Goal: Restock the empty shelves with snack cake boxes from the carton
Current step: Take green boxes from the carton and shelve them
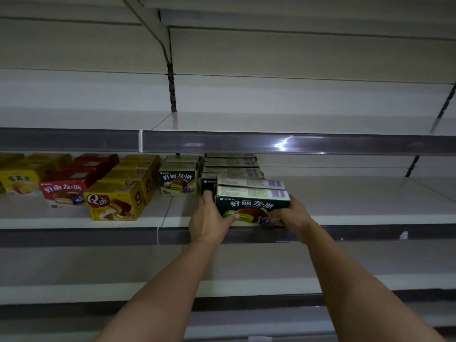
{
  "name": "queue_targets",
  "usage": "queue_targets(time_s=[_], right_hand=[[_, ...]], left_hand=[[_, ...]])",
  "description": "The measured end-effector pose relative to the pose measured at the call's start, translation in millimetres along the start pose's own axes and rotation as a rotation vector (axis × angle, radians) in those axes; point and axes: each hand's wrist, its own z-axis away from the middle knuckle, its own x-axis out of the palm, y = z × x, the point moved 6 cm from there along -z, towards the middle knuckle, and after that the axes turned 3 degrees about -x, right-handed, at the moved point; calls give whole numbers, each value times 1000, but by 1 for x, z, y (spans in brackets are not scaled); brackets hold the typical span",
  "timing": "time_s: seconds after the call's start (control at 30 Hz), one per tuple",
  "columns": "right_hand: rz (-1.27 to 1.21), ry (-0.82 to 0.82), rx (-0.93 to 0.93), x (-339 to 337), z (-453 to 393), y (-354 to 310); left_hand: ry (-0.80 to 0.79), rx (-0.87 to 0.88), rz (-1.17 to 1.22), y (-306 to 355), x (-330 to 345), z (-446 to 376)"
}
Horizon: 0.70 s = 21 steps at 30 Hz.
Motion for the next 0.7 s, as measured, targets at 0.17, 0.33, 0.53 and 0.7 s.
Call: queue_targets(time_s=[0.17,0.33,0.53,0.7], right_hand=[[-25,56,23,-64,4,6],[57,108,-12,-134,-2,16],[178,114,-108,-169,-25,22],[227,109,-155,-166,-54,35]], left_hand=[[37,71,42,58,27,17],[3,43,78,109,78,32],[-17,-73,-33,139,109,27],[-40,-147,-43,143,126,5]])
